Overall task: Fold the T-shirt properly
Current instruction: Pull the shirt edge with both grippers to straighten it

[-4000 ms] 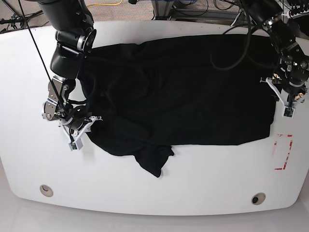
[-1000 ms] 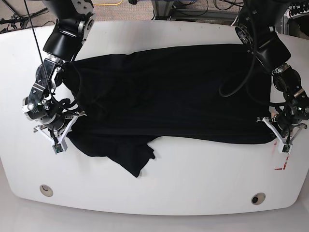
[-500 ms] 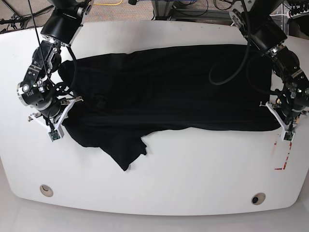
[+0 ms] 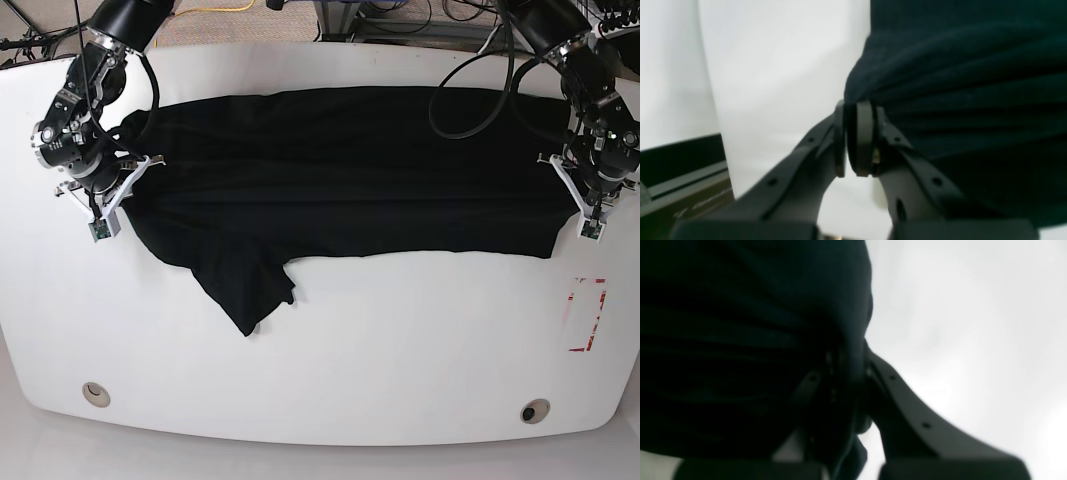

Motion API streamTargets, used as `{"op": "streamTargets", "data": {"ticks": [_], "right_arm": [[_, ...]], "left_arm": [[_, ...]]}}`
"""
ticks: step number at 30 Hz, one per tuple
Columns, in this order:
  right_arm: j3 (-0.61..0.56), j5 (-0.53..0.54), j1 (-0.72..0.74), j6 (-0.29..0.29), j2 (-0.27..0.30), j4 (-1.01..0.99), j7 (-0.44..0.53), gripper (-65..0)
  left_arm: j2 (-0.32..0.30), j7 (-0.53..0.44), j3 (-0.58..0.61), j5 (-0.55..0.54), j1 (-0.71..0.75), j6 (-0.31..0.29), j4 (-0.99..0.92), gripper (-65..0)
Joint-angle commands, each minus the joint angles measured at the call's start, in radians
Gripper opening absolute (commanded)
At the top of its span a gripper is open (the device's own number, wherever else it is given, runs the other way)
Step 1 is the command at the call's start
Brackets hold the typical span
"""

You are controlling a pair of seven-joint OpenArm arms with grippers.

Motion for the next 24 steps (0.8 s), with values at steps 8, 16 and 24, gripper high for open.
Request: {"op": "streamTargets", "data": {"ticks": [8,16,24], "right_arm": [[0.01,0.042,-0.071,-0.007,0.01,0.02,0.017,-65.0],[0.008,0.044,-0.109,-0.007,0.005,0.019,0.025,-65.0],[0.008,0.044,-0.12,-0.007,0.005,0.017,0.025,-64.8]], "left_arm": [[-0.039,0.002,-0.008,0.027,0.071,0.007,0.02,-62.2],[-0.044,0.0,-0.008,0.029,0.117,0.007,0.02,-62.1],[-0.046,0.0,-0.003,0.033,0.126,0.007,-0.015,-61.8]]}}
